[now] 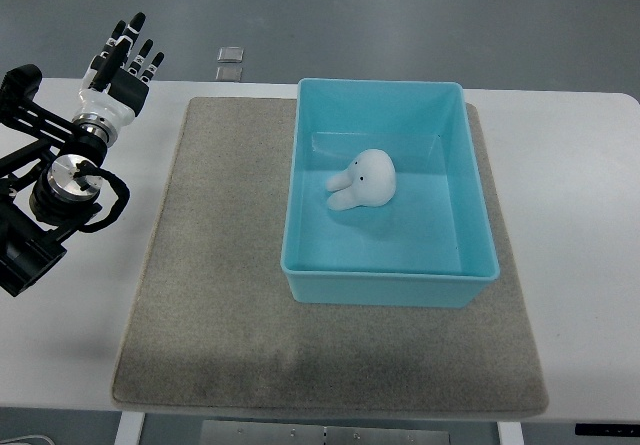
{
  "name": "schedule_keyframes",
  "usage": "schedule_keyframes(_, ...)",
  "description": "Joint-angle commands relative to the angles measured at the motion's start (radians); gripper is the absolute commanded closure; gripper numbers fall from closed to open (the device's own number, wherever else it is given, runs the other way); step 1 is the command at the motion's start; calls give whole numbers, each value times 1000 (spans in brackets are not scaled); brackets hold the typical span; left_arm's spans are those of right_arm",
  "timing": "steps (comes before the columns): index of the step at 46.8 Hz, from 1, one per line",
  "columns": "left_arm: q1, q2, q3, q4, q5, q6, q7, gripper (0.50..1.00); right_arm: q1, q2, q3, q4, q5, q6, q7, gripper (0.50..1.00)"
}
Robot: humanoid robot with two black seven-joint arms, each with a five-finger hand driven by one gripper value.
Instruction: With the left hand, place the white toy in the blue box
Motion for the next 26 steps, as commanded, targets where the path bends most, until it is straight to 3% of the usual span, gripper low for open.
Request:
schedule_keyframes(1, 0, -3, 1, 1, 0, 7, -2, 506, 0, 0, 0, 0, 0, 0, 0, 564)
schedule_keyframes(26, -1, -3, 0, 0, 2, 5, 0, 506, 0, 0, 2, 2, 0, 2, 0, 564)
